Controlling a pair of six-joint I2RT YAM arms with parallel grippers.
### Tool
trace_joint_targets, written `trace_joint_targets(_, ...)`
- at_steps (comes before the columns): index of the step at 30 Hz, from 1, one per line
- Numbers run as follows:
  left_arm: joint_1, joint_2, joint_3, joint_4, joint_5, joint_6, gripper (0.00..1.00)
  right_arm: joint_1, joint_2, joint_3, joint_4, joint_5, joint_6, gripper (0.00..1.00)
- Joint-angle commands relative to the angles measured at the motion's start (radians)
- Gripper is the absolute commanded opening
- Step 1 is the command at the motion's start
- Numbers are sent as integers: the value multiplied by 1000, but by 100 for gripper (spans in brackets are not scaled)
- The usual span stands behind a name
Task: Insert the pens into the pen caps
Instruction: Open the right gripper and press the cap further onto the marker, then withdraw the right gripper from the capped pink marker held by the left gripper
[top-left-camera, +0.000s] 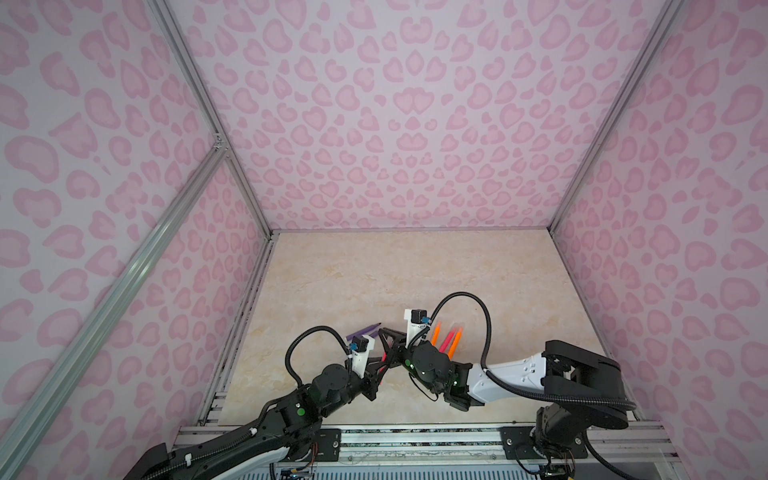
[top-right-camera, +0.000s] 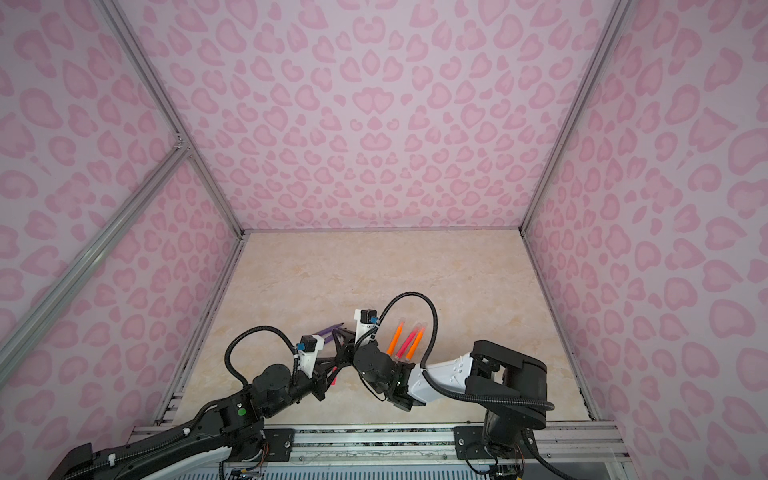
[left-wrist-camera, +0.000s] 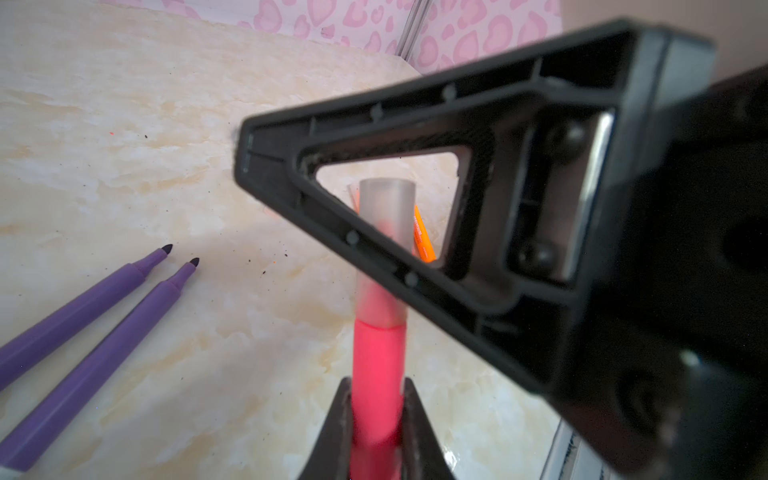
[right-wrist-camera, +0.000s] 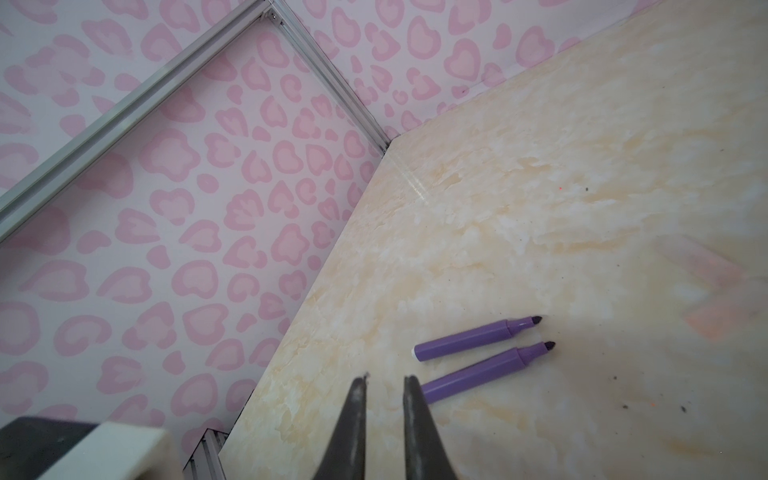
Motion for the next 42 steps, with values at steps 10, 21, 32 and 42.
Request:
trace_joint_targets(10,17,-43,0,33,-329,-70,4,76,93,-28,29,-54,1,0)
trace_joint_targets(21,35,-41,-7,60,-384,-54,4,101,120,-71,163,-88,53,0)
trace_joint_targets(32,77,-134,48,102,-378,117,4,98,82,-75,167,-126,31,0)
trace_joint_targets(42,160,-9,189,116,-248,124,4,100,31,-113,194,-101,-84,0)
